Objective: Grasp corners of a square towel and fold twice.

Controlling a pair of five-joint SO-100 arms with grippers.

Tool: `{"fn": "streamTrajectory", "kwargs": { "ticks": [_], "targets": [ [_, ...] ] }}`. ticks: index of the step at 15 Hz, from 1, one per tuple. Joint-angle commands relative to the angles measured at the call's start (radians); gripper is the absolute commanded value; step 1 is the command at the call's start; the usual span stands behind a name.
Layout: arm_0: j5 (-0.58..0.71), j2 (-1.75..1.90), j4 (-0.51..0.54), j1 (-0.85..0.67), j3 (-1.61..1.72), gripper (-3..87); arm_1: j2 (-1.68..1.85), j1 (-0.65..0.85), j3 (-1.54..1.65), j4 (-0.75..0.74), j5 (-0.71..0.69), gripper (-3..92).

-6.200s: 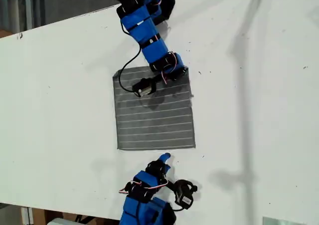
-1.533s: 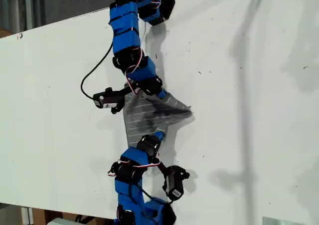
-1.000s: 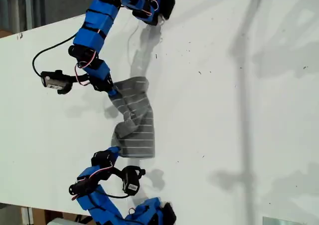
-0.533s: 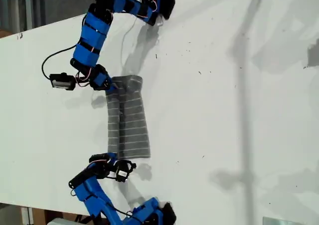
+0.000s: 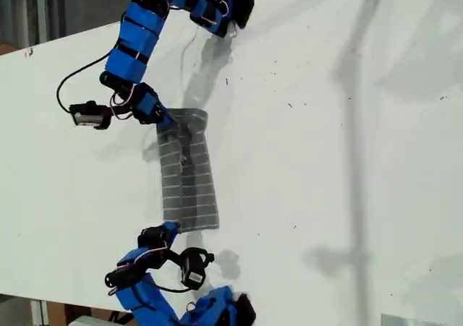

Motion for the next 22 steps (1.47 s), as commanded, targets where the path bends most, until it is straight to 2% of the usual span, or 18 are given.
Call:
{"fn": "streamTrajectory", "kwargs": {
  "ticks": [1, 7, 11, 12, 14, 15, 16, 17, 19, 22],
  "targets": [
    [-0.043, 0.115, -0.069, 0.074, 0.117, -0.1, 0.103, -0.067, 0.061, -0.011, 0.021, -0.1],
    [-0.107, 0.17, -0.364, 0.12, 0.502, -0.1, -0.052, -0.106, 0.196, -0.15, 0.04, -0.1],
    [-0.155, 0.123, -0.537, 0.133, 0.643, -0.1, -0.17, -0.141, 0.202, -0.173, 0.1, -0.1],
    [-0.158, 0.095, -0.549, 0.13, 0.649, -0.1, -0.189, -0.15, 0.204, -0.178, 0.11, -0.1],
    [-0.156, 0.058, -0.554, 0.124, 0.637, -0.1, -0.207, -0.158, 0.204, -0.19, 0.112, -0.1],
    [-0.153, 0.052, -0.531, 0.123, 0.618, 2.0, -0.199, -0.17, 0.199, -0.183, 0.104, 16.8],
    [-0.143, 0.054, -0.489, 0.129, 0.584, 9.9, -0.175, -0.187, 0.184, -0.152, 0.103, 27.6],
    [-0.143, 0.074, -0.451, 0.13, 0.558, 25.2, -0.126, -0.19, 0.178, -0.126, 0.104, 29.0],
    [-0.135, 0.13, -0.36, 0.13, 0.506, 25.6, -0.017, -0.167, 0.169, -0.044, 0.098, 34.6],
    [-0.156, 0.311, -0.268, 0.112, 0.56, 24.4, 0.074, -0.086, 0.216, -0.012, 0.063, 36.7]
  ]
}}
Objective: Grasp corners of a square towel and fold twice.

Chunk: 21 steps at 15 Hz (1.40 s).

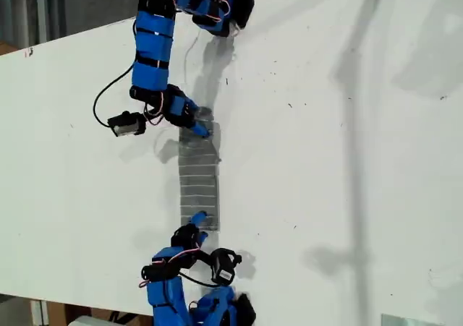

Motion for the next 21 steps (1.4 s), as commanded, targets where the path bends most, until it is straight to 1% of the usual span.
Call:
{"fn": "streamTrajectory", "kwargs": {
  "ticks": [1, 3, 4, 6, 8, 9, 10, 11, 12, 14, 16, 18, 20, 21],
  "targets": [
    [-0.017, 0.204, 0.044, -0.037, 0.067, 24.2, 0.084, 0.055, 0.015, -0.002, -0.031, 34.1],
    [-0.02, 0.377, 0.041, -0.08, 0.199, 24.2, 0.041, 0.12, 0.071, -0.054, -0.064, 33.8],
    [-0.018, 0.411, 0.04, -0.083, 0.232, 24.2, -0.006, 0.15, 0.095, -0.089, -0.077, 35.9],
    [-0.02, 0.419, 0.02, -0.083, 0.265, 24.1, -0.129, 0.184, 0.101, -0.152, -0.094, 39.3],
    [-0.034, 0.428, -0.008, -0.075, 0.299, 23.9, -0.273, 0.219, 0.058, -0.173, -0.121, 39.6],
    [-0.043, 0.449, -0.017, -0.071, 0.321, 23.6, -0.364, 0.235, 0.003, -0.132, -0.135, 34.6],
    [-0.052, 0.472, -0.025, -0.067, 0.345, 23.4, -0.382, 0.236, -0.017, -0.107, -0.135, 12.9],
    [-0.058, 0.495, -0.025, -0.067, 0.371, 23.2, -0.373, 0.242, 0.006, -0.11, -0.127, -0.1],
    [-0.066, 0.526, -0.029, -0.067, 0.403, 23.1, -0.354, 0.247, 0.038, -0.115, -0.117, -0.1],
    [-0.086, 0.623, -0.034, -0.069, 0.483, 22.6, -0.222, 0.267, 0.202, -0.167, -0.069, -0.1],
    [-0.107, 0.752, -0.035, -0.058, 0.565, 22.3, 0.023, 0.285, 0.485, -0.25, 0.009, -0.1],
    [-0.115, 0.805, -0.061, -0.055, 0.629, 22.2, 0.256, 0.233, 0.635, -0.221, 0.117, -0.1],
    [-0.12, 0.807, -0.097, -0.064, 0.686, 22.0, 0.571, 0.176, 0.759, -0.155, 0.235, -0.1],
    [-0.114, 0.821, -0.109, -0.077, 0.715, 22.0, 0.749, 0.149, 0.808, -0.095, 0.296, -0.1]
  ]
}}
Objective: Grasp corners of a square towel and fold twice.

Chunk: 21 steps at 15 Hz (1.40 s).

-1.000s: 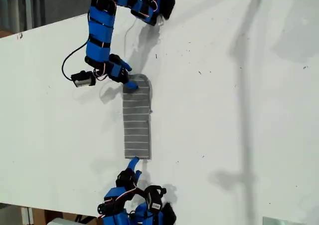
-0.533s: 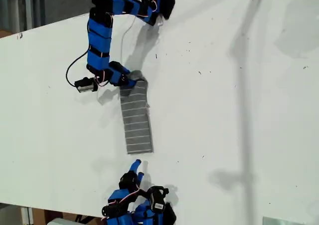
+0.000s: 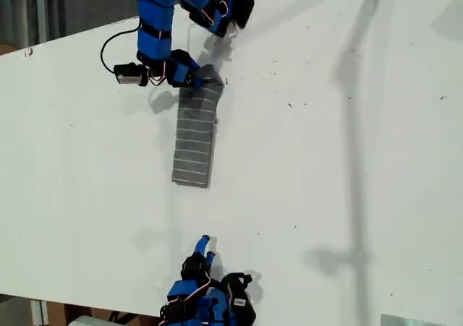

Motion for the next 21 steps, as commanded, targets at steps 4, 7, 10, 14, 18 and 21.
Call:
{"fn": "streamTrajectory", "kwargs": {
  "ticks": [4, 7, 10, 14, 18, 21],
  "targets": [
    [0.041, 0.13, -0.043, -0.112, 0.15, 21.8, 0.594, -0.081, -0.067, 0.301, 0.172, -0.1],
    [0.081, 0.321, 0.023, -0.198, 0.227, 21.4, 0.39, -0.078, -0.339, 0.293, 0.114, -0.1],
    [0.112, 0.563, 0.126, -0.222, 0.287, 21.2, -0.133, -0.12, -0.792, 0.249, -0.012, -0.1],
    [0.104, 0.557, 0.123, -0.227, 0.291, 20.6, -0.638, -0.189, -1.371, 0.25, -0.23, -0.1],
    [0.101, 0.557, 0.121, -0.225, 0.293, 20.6, -0.724, -0.216, -1.396, 0.144, -0.324, -0.1],
    [0.098, 0.557, 0.121, -0.224, 0.295, 20.6, -0.735, -0.221, -1.419, 0.097, -0.388, 28.0]
  ]
}}
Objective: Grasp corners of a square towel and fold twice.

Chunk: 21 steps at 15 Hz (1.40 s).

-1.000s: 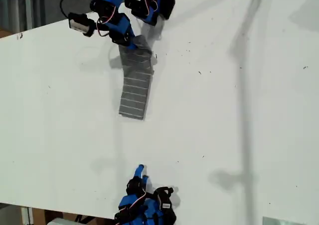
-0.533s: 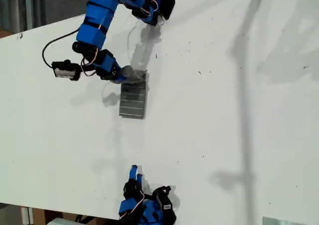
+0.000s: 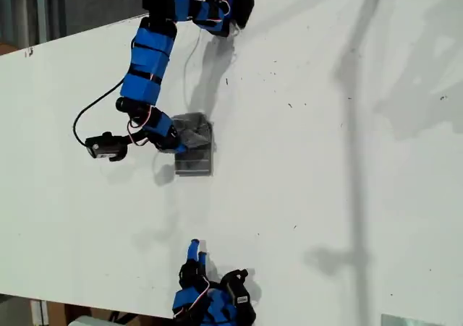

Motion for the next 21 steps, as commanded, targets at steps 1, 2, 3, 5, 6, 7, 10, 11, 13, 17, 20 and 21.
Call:
{"fn": "streamTrajectory", "kwargs": {
  "ticks": [1, 2, 3, 5, 6, 7, 10, 11, 13, 17, 20, 21],
  "targets": [
    [-0.006, 0.002, 0.008, -0.005, -0.003, 20.6, 0.074, -0.012, -0.13, -0.009, -0.087, 31.6],
    [-0.006, 0.002, 0.008, -0.003, -0.003, 20.6, 0.187, -0.011, -0.127, -0.005, -0.12, 33.0],
    [-0.006, 0.002, 0.008, -0.003, -0.003, 20.6, 0.31, 0.005, -0.097, 0.018, -0.12, 33.6],
    [-0.008, 0.002, 0.008, -0.005, -0.002, 20.6, 0.598, 0.049, 0.17, 0.002, -0.078, 33.6],
    [-0.006, 0.003, 0.008, -0.005, -0.002, 20.6, 0.759, 0.055, 0.394, -0.054, -0.04, 33.3],
    [-0.006, 0.003, 0.008, -0.005, -0.002, 20.6, 0.917, 0.034, 0.641, -0.129, 0.012, 32.6],
    [-0.005, 0.003, 0.008, 0.0, -0.002, 20.6, 1.402, -0.098, 1.362, -0.359, 0.267, 32.0],
    [-0.008, 0.011, 0.009, 0.015, -0.002, 20.5, 1.629, -0.133, 1.523, -0.333, 0.351, 32.3],
    [-0.018, 0.072, 0.026, 0.097, 0.008, 20.3, 2.026, -0.186, 1.634, -0.135, 0.431, 33.3],
    [-0.14, 0.12, 0.044, 0.245, 0.029, 19.9, 2.042, -0.255, 1.733, -0.094, 0.515, 36.8],
    [-0.288, 0.121, 0.043, 0.394, 0.043, 19.8, 2.042, -0.242, 1.801, 0.035, 0.689, 27.7],
    [-0.296, 0.121, 0.041, 0.446, 0.046, 19.7, 2.042, -0.27, 1.805, 0.035, 0.69, 25.9]
  ]
}}
